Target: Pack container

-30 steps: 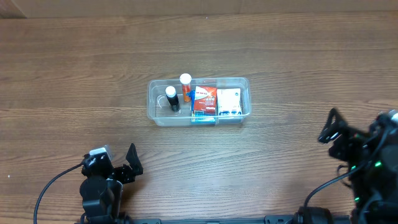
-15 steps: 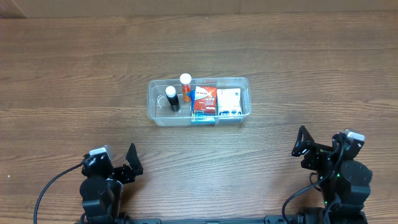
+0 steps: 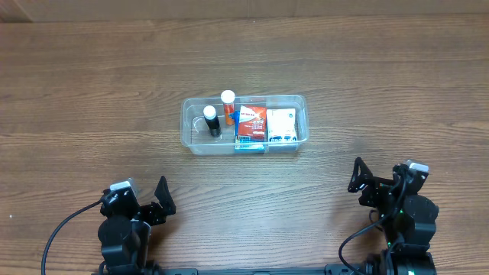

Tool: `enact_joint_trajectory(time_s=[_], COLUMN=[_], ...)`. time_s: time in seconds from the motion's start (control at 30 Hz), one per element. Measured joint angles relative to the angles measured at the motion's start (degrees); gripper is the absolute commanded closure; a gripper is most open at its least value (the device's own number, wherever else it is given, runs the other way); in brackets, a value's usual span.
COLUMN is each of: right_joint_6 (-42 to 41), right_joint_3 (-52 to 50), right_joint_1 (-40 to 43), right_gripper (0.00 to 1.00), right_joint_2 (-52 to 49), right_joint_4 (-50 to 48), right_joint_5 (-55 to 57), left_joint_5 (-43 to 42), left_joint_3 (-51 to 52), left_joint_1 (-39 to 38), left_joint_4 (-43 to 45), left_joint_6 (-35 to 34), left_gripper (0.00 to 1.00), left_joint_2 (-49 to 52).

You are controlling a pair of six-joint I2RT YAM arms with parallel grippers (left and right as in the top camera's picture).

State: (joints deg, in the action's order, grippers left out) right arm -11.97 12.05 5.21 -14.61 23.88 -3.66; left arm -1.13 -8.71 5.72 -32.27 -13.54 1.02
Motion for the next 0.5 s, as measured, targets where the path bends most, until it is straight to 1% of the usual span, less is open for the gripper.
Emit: enact_joint_trajectory(time_s=[0.23, 0.5], right_joint_6=[-0.04, -0.02], right_joint_3=[-3.78, -4.24], right_joint_1=[0.00, 0.00], right_gripper=[0.00, 0.00], right_joint_2=[0.00, 0.00], right_joint_4=[-2.73, -2.75], right_joint_5=[-1.44, -1.75], left_joint_5=[0.00, 0.00], left_joint_3=[0.00, 0.00], left_joint_1=[0.00, 0.00], left_joint_4=[0.00, 0.02], left_joint_6=[0.00, 0.00], left_gripper=[0.00, 0.00], left_joint_2=[0.00, 0.00])
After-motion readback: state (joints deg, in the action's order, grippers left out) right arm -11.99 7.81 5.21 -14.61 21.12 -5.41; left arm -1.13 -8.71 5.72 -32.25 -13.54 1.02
